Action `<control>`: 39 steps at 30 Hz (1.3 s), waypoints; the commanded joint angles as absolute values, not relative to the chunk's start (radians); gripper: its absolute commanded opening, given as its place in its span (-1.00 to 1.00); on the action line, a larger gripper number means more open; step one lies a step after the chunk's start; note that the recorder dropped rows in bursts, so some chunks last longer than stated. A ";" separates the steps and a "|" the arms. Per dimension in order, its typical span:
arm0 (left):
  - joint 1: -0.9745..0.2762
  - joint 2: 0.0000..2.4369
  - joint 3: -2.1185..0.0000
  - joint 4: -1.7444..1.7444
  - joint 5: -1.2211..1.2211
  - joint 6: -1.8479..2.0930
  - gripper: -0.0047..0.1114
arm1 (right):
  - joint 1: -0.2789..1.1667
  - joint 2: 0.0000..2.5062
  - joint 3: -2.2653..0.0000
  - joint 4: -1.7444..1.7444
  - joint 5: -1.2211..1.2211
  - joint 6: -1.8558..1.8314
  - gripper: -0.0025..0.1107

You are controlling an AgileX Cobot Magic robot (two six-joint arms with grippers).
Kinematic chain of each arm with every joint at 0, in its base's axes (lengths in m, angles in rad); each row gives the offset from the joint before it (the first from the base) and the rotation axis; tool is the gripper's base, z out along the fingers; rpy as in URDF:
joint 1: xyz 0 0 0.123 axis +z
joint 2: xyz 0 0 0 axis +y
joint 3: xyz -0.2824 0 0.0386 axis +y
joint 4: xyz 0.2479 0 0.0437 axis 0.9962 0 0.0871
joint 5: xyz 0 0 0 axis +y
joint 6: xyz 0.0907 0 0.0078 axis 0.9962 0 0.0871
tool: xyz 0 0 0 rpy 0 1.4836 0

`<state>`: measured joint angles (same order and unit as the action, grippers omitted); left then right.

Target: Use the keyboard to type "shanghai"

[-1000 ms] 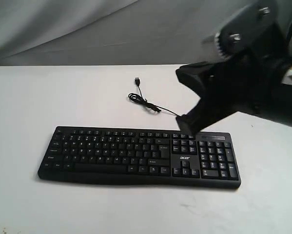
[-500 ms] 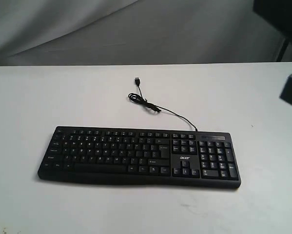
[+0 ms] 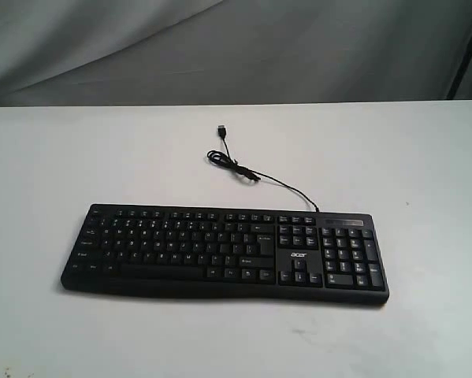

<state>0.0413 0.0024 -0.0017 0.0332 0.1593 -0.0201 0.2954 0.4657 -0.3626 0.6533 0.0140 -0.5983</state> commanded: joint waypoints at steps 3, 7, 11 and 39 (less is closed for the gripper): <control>0.035 0.000 0.000 0.033 0.153 -0.023 -0.92 | 0.064 0.280 -0.175 0.658 0.042 -0.588 -0.96; 0.035 0.000 0.000 0.033 0.153 -0.023 -0.92 | 0.038 0.203 -0.094 0.667 0.042 -0.590 -0.96; 0.035 0.000 0.000 0.033 0.153 -0.023 -0.92 | 0.038 0.144 -0.073 0.855 0.026 -0.586 -0.96; 0.035 0.000 0.000 0.033 0.153 -0.023 -0.92 | 0.038 0.022 -0.067 0.253 0.131 0.015 -0.96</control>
